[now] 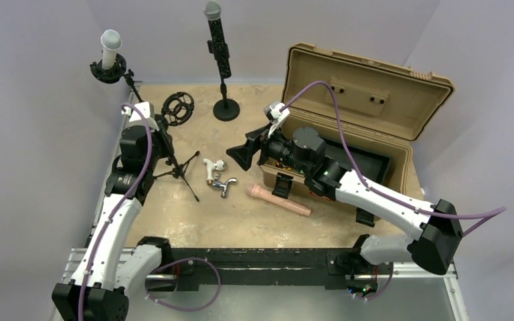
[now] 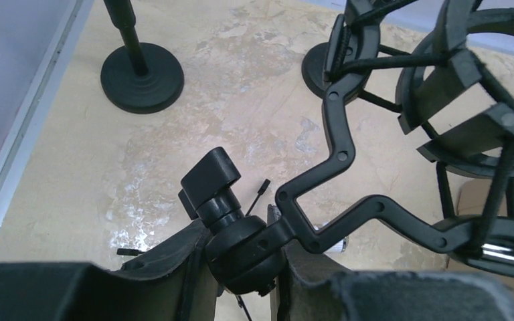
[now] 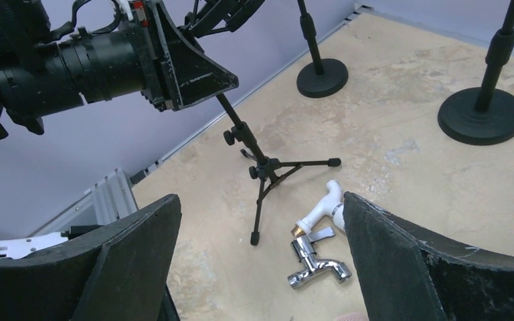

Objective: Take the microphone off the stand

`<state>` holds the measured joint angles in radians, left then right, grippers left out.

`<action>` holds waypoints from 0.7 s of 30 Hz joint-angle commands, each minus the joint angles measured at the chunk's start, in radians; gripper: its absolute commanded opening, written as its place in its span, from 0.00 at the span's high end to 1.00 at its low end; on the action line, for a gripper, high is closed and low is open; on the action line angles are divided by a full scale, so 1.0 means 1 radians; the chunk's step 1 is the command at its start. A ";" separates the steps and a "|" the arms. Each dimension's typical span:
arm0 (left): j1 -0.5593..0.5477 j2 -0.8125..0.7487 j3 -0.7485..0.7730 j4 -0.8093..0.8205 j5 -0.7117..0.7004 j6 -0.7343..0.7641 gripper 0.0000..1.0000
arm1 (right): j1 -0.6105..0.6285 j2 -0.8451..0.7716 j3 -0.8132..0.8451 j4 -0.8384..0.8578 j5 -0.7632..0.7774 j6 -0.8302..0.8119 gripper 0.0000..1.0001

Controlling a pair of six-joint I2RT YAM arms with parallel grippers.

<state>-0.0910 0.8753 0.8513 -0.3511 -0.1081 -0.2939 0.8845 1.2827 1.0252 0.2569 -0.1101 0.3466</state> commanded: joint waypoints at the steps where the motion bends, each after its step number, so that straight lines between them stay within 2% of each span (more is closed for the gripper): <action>1: -0.076 0.016 0.006 0.032 -0.215 -0.068 0.99 | 0.004 -0.038 -0.004 0.038 0.038 -0.034 0.10; 5: -0.234 0.064 0.065 -0.044 -0.565 -0.139 1.00 | 0.004 -0.011 0.011 0.030 0.044 -0.033 0.10; 8: -0.249 0.129 0.157 -0.251 -0.684 -0.338 1.00 | 0.004 0.020 0.027 0.036 0.044 -0.016 0.11; 11: -0.262 0.158 0.186 -0.396 -0.742 -0.547 1.00 | 0.004 0.065 0.060 0.024 0.054 0.008 0.11; 15: -0.270 0.163 0.188 -0.458 -0.760 -0.675 1.00 | 0.011 0.111 0.092 0.028 0.034 0.035 0.11; 20: -0.282 0.191 0.213 -0.493 -0.757 -0.715 0.99 | 0.020 0.166 0.112 0.084 -0.042 0.110 0.13; 21: -0.282 0.188 0.212 -0.486 -0.744 -0.707 0.91 | 0.023 0.184 0.120 0.088 -0.049 0.132 0.13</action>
<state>-0.3702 1.0431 1.0523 -0.7086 -0.8349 -0.9085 0.8944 1.4387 1.0775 0.2646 -0.1024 0.3943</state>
